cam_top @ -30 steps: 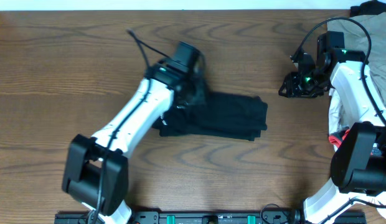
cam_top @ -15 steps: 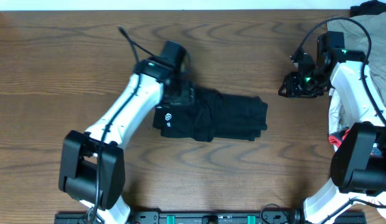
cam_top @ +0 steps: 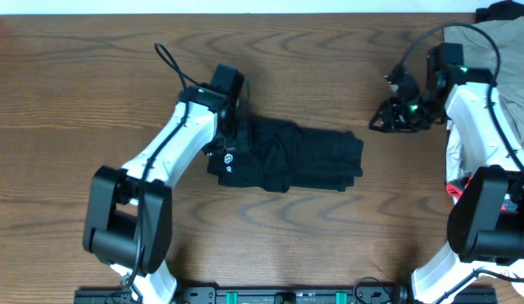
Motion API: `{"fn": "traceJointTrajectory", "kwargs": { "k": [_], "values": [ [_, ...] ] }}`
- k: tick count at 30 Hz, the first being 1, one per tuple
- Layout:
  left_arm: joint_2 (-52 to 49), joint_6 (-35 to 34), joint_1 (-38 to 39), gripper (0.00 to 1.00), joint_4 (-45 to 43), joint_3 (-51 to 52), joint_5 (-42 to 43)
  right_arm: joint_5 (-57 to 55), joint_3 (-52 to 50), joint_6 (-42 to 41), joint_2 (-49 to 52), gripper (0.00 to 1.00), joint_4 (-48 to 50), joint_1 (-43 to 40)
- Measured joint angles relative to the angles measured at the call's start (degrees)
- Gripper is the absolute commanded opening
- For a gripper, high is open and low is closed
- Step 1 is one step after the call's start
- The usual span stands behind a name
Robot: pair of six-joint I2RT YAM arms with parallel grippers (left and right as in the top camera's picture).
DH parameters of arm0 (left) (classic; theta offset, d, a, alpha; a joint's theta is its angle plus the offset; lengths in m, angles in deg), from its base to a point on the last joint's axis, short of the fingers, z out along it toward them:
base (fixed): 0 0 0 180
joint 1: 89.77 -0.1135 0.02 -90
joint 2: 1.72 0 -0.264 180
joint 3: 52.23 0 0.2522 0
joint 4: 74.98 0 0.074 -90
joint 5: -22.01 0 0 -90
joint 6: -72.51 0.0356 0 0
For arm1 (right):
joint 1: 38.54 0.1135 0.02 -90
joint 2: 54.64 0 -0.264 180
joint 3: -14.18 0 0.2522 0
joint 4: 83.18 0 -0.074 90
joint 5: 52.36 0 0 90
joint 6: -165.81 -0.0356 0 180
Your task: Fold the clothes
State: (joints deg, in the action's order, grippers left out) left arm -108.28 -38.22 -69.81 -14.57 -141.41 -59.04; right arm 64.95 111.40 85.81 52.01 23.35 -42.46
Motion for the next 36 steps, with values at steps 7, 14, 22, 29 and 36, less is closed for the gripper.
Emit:
{"fn": "traceJointTrajectory", "kwargs": {
  "k": [7, 14, 22, 29, 36],
  "values": [
    [-3.7, 0.0, 0.0, 0.63, -1.9, 3.1, 0.0, 4.7, 0.0, 2.0, 0.0, 0.40, 2.1, 6.9],
    [-4.7, 0.1, 0.0, 0.66, -2.1, 3.1, 0.0, 5.6, 0.0, 2.4, 0.0, 0.44, 6.2, 14.2],
    [-1.0, 1.1, -0.4, 0.70, 0.8, 2.9, -0.1, -1.3, 0.0, -0.6, 0.0, 0.44, 7.2, 16.5],
    [7.5, 1.2, -0.4, 0.70, -1.9, 2.4, -0.1, -5.3, -1.9, -1.9, 0.0, 0.46, 8.6, 16.4],
    [6.8, 0.9, 2.2, 0.79, -5.8, 2.2, 1.6, -6.6, -5.7, -2.2, 0.0, 0.47, 9.7, 16.3]
  ]
}}
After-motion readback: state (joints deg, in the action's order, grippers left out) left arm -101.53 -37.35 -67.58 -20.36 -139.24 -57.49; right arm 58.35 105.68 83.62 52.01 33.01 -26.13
